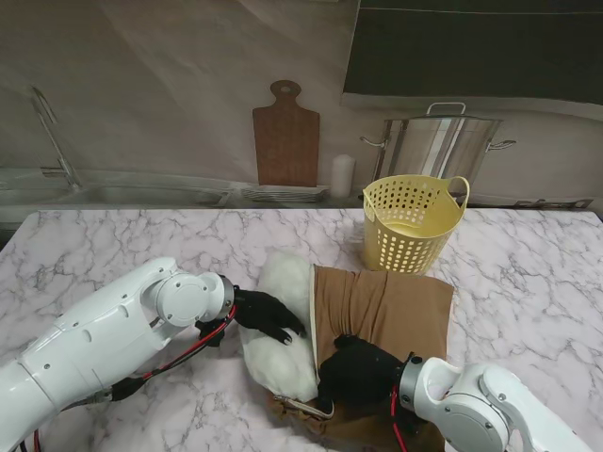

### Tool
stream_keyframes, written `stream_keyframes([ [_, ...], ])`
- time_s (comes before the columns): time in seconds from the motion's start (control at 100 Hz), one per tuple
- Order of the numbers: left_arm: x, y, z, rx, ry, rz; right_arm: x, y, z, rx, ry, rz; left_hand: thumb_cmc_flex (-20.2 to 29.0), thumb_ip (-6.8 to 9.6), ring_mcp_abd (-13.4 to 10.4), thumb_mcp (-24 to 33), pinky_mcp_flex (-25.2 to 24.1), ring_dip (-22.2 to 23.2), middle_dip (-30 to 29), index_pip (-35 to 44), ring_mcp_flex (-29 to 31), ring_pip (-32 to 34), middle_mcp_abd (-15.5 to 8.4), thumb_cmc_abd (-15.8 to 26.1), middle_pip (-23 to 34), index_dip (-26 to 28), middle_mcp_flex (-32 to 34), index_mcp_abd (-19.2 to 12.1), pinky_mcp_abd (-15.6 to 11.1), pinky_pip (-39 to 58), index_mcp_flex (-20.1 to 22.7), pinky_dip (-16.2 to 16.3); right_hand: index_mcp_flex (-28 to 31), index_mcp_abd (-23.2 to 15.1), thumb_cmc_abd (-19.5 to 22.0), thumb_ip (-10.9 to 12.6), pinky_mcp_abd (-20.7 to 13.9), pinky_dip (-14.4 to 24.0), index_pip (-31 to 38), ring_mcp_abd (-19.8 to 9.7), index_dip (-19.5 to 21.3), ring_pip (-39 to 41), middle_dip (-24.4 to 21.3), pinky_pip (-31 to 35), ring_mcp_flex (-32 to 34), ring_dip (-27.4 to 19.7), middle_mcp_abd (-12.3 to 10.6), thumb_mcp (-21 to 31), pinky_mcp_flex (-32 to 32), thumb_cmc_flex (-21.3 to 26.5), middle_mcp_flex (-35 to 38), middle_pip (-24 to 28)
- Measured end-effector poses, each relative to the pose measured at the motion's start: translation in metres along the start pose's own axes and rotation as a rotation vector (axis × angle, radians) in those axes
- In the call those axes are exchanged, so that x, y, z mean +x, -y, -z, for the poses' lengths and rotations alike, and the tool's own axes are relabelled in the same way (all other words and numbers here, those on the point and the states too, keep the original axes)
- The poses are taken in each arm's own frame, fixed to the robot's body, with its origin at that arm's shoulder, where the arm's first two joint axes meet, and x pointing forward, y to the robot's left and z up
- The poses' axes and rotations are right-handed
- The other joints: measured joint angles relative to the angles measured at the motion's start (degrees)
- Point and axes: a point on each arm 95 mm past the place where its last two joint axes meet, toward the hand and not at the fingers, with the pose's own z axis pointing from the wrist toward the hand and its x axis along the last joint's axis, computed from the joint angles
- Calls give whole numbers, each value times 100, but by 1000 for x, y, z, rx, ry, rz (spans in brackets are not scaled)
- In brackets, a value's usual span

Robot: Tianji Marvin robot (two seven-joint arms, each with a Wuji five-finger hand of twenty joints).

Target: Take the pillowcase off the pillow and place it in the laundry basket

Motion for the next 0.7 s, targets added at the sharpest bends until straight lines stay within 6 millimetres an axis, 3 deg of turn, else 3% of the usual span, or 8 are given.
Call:
stream_keyframes([
  [0.09, 0, 0, 0, 1, 1, 0, -1, 0, 5, 24, 38, -4, 0, 0, -57, 0, 2, 0, 0, -48, 0, 0, -49, 5, 0, -3, -3, -6, 0, 17, -2, 0, -337, -28, 85, 0, -171, 0, -141, -44, -30, -152, 208, -52, -12, -6, -5, -304, -28, -175, -14, -268],
  [0.21, -2, -1, 1, 6, 8, -1, -5, -1, 14, 36, 76, -3, 0, 0, -239, 0, 2, 0, 0, -56, 0, 0, -256, 5, -2, -4, -3, -70, 0, 17, -49, 0, -1526, -118, 228, 0, -557, 432, 782, -191, -1494, -241, 73, -109, -7, -8, -130, -1840, -29, -1188, 38, -367],
  [0.26, -3, -1, 3, 12, 15, -1, -6, 0, 15, 35, 80, -6, 0, 0, -351, -7, 2, 0, 0, -56, 0, -37, -404, 5, -4, -4, -3, -87, 9, 17, -49, 0, -1580, -110, 504, 56, -589, 589, 557, -213, -1515, -277, -89, -113, -7, -8, -142, -2705, -29, -1567, 37, -371],
  [0.35, -5, -4, 9, 35, 38, -14, -6, 1, 15, 33, 75, -16, 0, 0, -671, -56, 2, -39, -1, -116, 0, -271, -742, 5, -98, -15, -9, -90, 126, -63, -59, -3, -1509, 14, 906, 293, -602, 672, -299, -218, -1210, -292, -164, -115, -7, -6, -144, -3467, -30, -1803, 28, -375],
  [0.52, -10, -18, 28, 108, 47, -11, -10, 2, 6, 37, 27, -70, 70, 0, -683, -56, 2, -222, -10, -137, -6, -614, -635, 5, -176, -77, -12, 78, 204, -88, -62, -10, -2192, 193, 1109, 460, -600, 1116, -1416, -218, -933, -285, -163, -114, 86, 186, -146, -3856, -32, -1828, 38, -377],
  [0.6, -11, -23, 38, 149, 53, -21, -12, 1, 2, 37, 11, -60, 136, 0, -678, -56, 3, -327, -10, -202, -45, -750, -101, 5, -181, -136, -13, 577, 212, -91, -63, -10, -2307, 331, 1109, 461, -443, 1339, -1500, -218, -986, -200, -138, -16, 197, 243, -147, -3915, 15, -1828, 110, -377],
  [0.64, -12, -25, 44, 172, 60, -24, -13, 0, 0, 36, 2, -52, 147, 0, -350, -56, 3, -341, -10, -204, -81, -782, 217, 5, -181, -140, -13, 782, 224, -91, -64, -10, -2307, 348, 1109, 461, -331, 1375, -1502, -218, -1001, -143, -158, 71, 228, 265, -148, -3917, 55, -1828, 128, -377],
  [0.7, -12, -27, 53, 210, 69, -29, -13, -2, -2, 37, -7, -47, 149, 0, 770, -56, 5, -345, -18, -204, -84, -787, 619, 5, -246, -140, -13, 911, 289, -93, -64, -10, -2306, 396, 1109, 461, -117, 1472, -1502, -192, -1004, -18, -174, 273, 288, 311, -142, -3986, 66, -1828, 129, -376],
])
